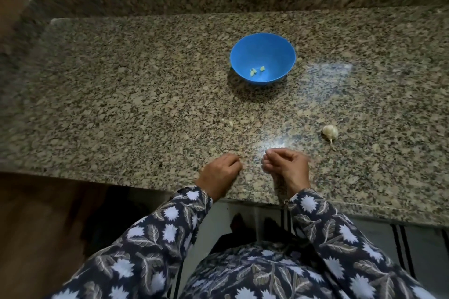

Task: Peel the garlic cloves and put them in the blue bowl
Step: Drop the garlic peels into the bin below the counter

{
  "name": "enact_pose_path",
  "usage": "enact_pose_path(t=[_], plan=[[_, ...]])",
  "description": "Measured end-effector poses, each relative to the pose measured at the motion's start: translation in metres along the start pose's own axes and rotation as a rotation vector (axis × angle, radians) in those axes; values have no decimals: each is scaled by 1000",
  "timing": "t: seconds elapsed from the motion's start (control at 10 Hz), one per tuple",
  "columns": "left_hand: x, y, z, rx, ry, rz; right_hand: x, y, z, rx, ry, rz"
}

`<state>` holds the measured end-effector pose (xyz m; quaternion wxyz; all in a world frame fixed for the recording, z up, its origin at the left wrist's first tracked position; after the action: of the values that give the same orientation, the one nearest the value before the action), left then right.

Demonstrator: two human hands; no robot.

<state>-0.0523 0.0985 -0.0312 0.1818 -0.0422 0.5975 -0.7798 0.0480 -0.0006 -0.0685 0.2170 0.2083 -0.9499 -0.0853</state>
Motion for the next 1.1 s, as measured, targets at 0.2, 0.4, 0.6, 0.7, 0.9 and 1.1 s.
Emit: enact_pose_path(t=[0.2, 0.4, 0.6, 0.7, 0.9, 1.1], plan=[[50, 8, -65, 1531, -1287, -169, 9, 66, 6, 28, 35, -244], [161, -36, -109, 2276, -1506, 522, 73, 179, 55, 205, 128, -686], [319, -58, -148, 2356, -1476, 1254, 183, 269, 135, 290, 406, -1026], [382, -57, -164, 2482, -1340, 1514, 227, 298, 179, 388, 470, -1129], [470, -35, -215, 2425, -1434, 1653, 266, 342, 258, 454, 521, -1047], [510, 4, -281, 2427, -1550, 1745, 253, 363, 328, 586, 597, -960]])
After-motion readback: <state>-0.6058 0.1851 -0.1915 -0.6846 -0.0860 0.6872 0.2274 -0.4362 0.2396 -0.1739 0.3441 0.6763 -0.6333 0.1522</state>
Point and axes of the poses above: each hand's wrist, its own x-axis away from the middle knuckle, its own y-axis out of the palm, z = x × y, the point moved 9 cm from there along -x, towards the middle knuckle, and after that the axes turned 13 degrees about -y, right-handed, at the moved point
